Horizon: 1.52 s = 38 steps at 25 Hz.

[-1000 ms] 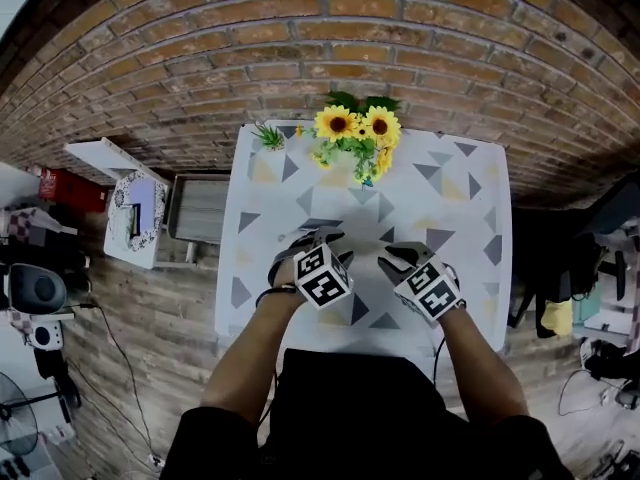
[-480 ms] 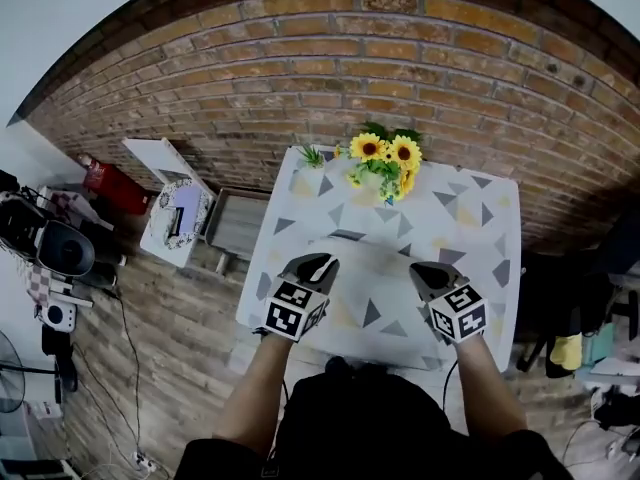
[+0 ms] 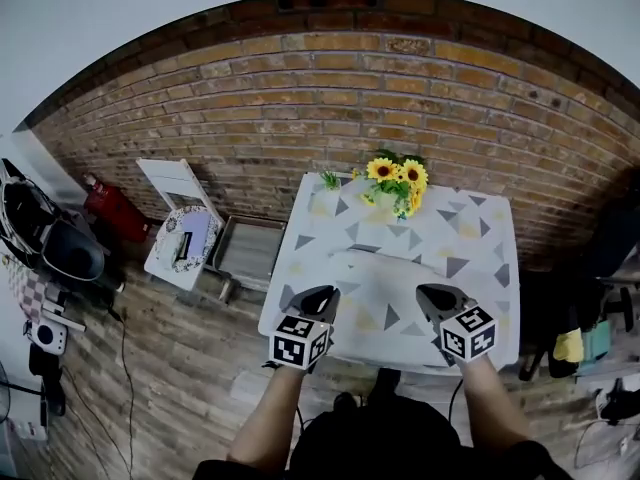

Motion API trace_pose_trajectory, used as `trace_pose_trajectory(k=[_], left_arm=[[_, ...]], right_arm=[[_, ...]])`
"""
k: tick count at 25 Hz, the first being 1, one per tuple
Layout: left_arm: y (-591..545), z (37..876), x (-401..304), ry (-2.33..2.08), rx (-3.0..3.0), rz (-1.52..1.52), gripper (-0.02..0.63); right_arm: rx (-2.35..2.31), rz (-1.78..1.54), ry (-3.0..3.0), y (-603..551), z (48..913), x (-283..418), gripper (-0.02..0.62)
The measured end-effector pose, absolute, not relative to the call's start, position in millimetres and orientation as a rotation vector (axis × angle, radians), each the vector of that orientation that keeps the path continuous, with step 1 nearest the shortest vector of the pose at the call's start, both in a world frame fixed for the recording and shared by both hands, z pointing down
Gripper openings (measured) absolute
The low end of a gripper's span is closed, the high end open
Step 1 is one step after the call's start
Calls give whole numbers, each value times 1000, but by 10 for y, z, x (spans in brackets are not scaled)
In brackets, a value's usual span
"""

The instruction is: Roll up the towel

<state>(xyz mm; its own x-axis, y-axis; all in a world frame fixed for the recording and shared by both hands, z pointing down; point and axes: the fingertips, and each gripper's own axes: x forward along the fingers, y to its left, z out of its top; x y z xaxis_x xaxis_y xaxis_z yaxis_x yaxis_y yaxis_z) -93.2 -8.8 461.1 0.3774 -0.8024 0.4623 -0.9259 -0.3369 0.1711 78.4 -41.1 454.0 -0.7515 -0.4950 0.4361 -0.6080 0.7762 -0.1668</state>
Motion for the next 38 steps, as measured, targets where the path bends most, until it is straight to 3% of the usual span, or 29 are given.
trace_pose_trajectory(k=[5, 19, 38], left_arm=[[151, 4480, -1014, -1496, 2260, 378, 49], [283, 3845, -592, -1501, 2450, 284, 51], [32, 3782, -82, -1582, 2356, 253, 52]], right_arm=[[892, 396, -2637, 8, 4180, 635, 17], [1036, 247, -2715, 182, 3555, 1073, 17], [1034, 214, -2797, -34, 3477, 1816, 15]])
